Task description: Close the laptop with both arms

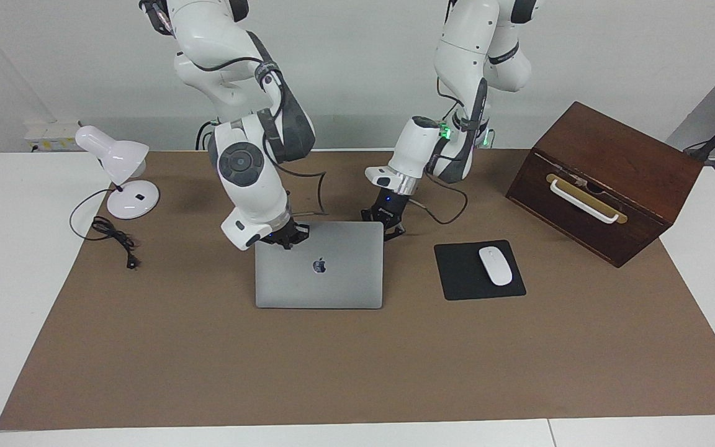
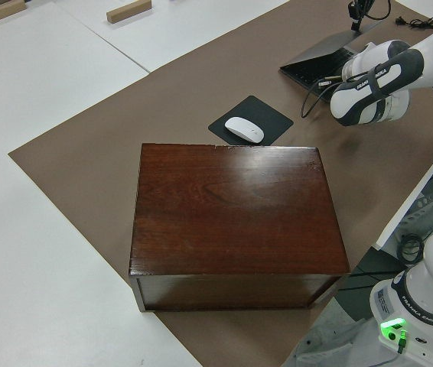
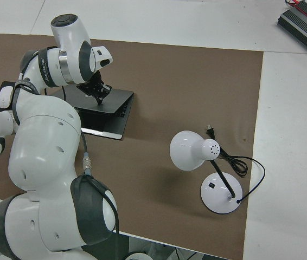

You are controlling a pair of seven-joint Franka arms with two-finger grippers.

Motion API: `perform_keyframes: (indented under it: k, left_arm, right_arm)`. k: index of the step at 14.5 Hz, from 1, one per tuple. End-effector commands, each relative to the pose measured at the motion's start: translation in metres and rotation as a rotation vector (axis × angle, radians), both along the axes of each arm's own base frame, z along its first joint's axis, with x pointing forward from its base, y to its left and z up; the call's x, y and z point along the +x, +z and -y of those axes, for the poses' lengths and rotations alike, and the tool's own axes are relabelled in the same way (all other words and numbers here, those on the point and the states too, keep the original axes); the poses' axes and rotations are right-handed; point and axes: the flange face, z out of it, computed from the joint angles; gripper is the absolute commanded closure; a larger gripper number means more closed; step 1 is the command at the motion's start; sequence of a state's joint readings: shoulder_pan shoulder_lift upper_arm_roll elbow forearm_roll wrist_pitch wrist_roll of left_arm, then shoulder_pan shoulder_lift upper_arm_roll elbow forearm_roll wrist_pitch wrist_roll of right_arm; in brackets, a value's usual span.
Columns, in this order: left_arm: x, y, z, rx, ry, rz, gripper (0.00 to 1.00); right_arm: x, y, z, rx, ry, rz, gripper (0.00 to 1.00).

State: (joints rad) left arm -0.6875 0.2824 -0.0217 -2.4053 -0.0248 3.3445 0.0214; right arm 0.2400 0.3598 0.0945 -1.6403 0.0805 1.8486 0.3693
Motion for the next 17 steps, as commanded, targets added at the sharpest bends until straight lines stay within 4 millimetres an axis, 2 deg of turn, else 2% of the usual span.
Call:
perform_keyframes:
  k: [1,7,17]
  left_arm:
    - [-0.02,-0.024,-0.014,0.063,-0.024,-0.045,1.0]
    - [-0.023,-0.028,-0.016,0.07,-0.024,-0.054,1.0]
    - [-0.022,-0.027,-0.016,0.069,-0.023,-0.052,1.0]
  right_arm:
    - [-0.011,-0.003,0.001,0.023,-0.028,0.002,1.0]
    - [-0.017,-0.023,0.002,0.022,-0.033,0.009,1.0]
    - [-0.017,-0.029,0.001,0.023,-0.037,0.011,1.0]
